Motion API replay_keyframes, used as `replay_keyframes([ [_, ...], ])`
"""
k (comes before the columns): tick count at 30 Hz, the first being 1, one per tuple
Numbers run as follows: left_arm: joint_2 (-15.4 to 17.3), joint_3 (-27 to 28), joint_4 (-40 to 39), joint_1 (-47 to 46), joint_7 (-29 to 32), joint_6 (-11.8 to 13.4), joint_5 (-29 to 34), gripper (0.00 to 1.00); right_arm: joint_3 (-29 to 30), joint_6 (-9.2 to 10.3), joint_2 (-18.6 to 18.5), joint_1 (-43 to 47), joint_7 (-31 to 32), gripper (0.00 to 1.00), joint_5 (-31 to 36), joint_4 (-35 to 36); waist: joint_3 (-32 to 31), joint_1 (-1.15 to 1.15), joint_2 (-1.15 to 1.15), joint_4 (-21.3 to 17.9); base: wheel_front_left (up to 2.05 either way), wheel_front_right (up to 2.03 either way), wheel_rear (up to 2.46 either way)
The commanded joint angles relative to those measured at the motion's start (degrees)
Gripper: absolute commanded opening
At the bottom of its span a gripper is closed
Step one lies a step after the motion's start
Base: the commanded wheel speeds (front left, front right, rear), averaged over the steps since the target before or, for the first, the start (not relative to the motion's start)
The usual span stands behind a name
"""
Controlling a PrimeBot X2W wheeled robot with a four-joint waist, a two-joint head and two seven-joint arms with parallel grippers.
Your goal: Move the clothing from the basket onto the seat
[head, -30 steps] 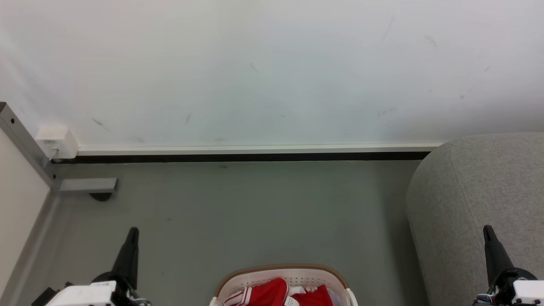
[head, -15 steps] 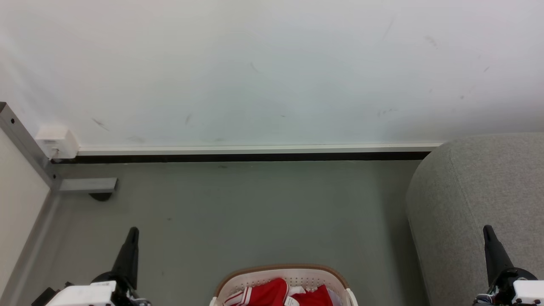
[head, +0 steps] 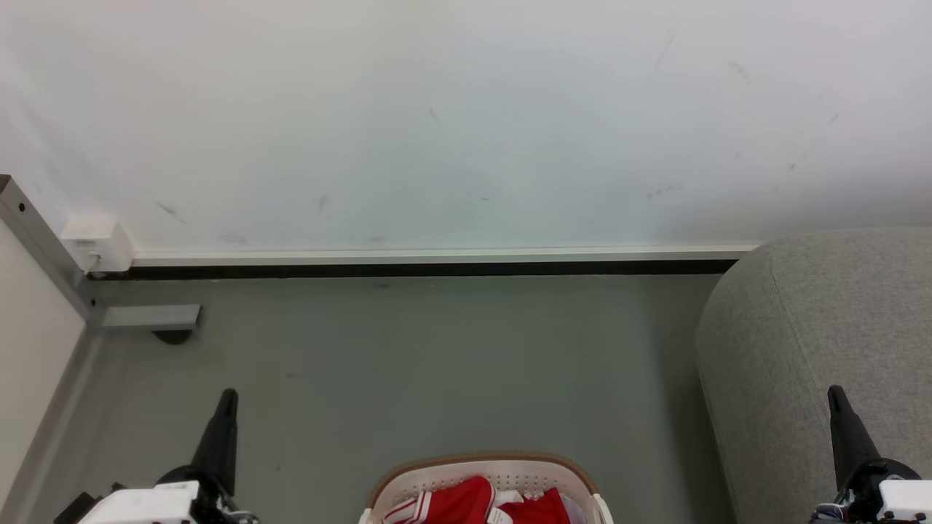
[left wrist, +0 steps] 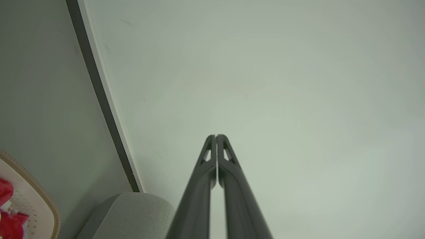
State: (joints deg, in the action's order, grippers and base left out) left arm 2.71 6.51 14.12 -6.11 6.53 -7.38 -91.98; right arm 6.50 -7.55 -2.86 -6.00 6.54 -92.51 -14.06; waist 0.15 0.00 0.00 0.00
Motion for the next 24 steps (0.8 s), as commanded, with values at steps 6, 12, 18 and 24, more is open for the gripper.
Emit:
replay_keyframes([
  [6, 0.5, 0.1, -0.1, -0.6, 0.1, -0.3, -0.8, 0.00, 0.2, 0.17, 0.0, -0.8, 0.1, 0.00, 0.4, -0.1, 0.0, 0.00, 0.00, 0.0, 0.00, 0.00, 0.00],
  [12, 0.5, 0.1, -0.1, -0.6, 0.1, -0.3, -0.8, 0.00, 0.2, 0.17, 0.0, -0.8, 0.1, 0.00, 0.4, -0.1, 0.0, 0.00, 0.00, 0.0, 0.00, 0.00, 0.00],
  [18, 0.5, 0.1, -0.1, -0.6, 0.1, -0.3, -0.8, 0.00, 0.2, 0.17, 0.0, -0.8, 0.1, 0.00, 0.4, -0.1, 0.0, 0.00, 0.00, 0.0, 0.00, 0.00, 0.00],
  [24, 0.5, 0.1, -0.1, -0.6, 0.1, -0.3, -0.8, 0.00, 0.2, 0.17, 0.0, -0.8, 0.1, 0.00, 0.4, -0.1, 0.0, 0.00, 0.00, 0.0, 0.00, 0.00, 0.00],
])
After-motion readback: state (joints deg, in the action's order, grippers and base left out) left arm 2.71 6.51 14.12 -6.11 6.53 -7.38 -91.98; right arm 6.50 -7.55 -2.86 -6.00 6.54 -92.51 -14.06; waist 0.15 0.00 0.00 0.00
